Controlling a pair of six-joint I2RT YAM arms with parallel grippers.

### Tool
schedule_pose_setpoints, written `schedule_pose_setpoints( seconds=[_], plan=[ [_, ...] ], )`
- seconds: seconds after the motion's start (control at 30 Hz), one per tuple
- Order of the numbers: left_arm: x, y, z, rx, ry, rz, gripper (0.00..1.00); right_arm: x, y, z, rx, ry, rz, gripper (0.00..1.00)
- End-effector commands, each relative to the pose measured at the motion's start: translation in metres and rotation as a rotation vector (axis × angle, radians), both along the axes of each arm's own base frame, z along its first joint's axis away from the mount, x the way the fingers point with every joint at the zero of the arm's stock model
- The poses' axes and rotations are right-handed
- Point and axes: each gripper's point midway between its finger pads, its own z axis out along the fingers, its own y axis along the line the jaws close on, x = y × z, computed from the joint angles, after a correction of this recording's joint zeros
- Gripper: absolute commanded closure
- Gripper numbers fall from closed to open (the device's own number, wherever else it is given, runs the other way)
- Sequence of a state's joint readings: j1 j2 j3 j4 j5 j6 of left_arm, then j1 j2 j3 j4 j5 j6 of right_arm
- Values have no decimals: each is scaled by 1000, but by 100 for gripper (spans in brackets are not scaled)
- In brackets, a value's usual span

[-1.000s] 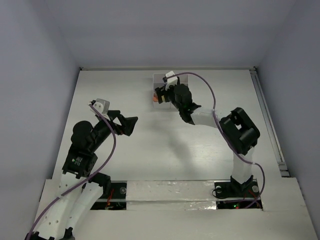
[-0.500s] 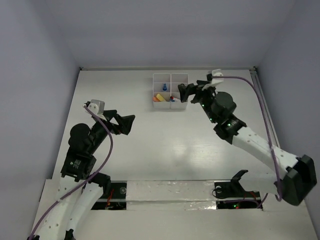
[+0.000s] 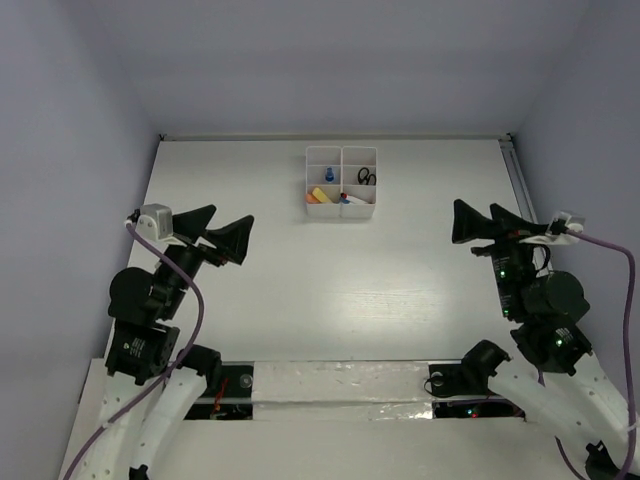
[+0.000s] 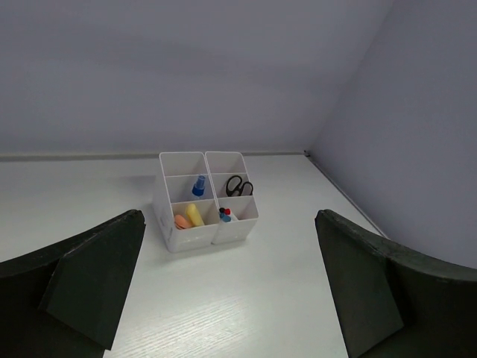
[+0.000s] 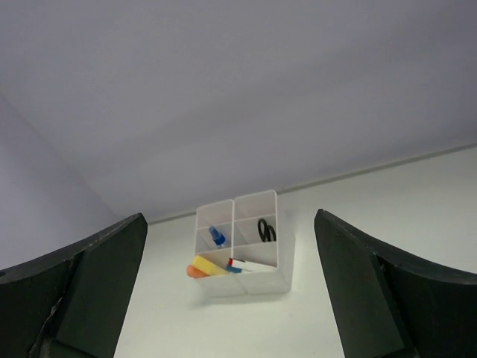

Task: Sort the stationery into containers
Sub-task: Reset both arms

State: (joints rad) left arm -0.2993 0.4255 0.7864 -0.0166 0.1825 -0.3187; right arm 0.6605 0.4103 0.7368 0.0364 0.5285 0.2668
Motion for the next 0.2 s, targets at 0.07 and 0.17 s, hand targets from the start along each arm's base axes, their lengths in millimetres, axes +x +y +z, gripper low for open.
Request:
schedule_pose_setpoints(
  seconds=[0.07, 0.17],
  plan=[
    [-2, -6, 0, -32, -21, -36, 1, 13, 4, -49, -62, 156, -32, 0],
    [-2, -5, 0, -27, -15, -30, 1, 16, 10, -45, -67, 161, -13, 0]
  ],
)
